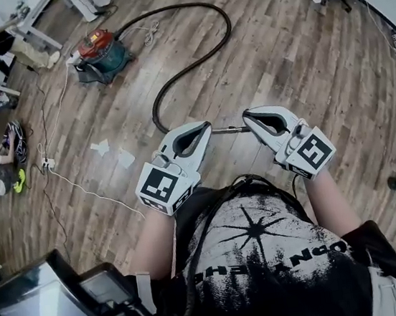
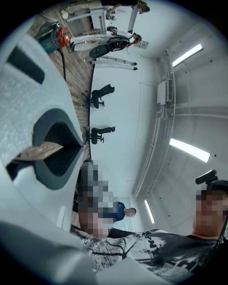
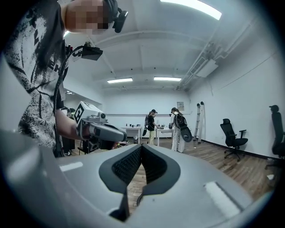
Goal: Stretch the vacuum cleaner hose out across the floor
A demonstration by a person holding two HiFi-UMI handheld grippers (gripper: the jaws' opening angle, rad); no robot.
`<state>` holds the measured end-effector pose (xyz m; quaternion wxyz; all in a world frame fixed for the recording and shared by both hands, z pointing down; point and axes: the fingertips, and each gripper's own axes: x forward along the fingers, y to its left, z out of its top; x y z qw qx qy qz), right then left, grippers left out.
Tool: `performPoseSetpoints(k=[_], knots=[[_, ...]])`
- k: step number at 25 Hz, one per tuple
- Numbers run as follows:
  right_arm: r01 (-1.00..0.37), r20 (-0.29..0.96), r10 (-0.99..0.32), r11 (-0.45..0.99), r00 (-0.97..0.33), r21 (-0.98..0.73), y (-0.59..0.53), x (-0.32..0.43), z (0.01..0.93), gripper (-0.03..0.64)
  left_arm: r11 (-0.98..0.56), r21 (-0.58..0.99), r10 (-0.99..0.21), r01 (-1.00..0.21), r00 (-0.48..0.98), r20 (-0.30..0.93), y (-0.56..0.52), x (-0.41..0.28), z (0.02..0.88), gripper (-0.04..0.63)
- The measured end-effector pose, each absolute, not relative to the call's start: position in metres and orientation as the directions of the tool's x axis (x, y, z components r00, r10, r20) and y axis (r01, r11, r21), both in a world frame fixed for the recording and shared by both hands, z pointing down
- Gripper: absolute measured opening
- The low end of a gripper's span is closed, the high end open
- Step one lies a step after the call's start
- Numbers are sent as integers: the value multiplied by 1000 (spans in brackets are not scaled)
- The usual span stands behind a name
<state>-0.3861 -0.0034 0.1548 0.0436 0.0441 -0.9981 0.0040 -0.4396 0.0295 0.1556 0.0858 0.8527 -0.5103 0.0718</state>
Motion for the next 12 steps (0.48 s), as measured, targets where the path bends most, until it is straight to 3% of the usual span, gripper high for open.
performPoseSetpoints(k=[12], knots=[[-44,126,-42,999,-991,-11,-42,-449,169,5,-427,97,-870,-899,438,226,-2,-501,171,0]])
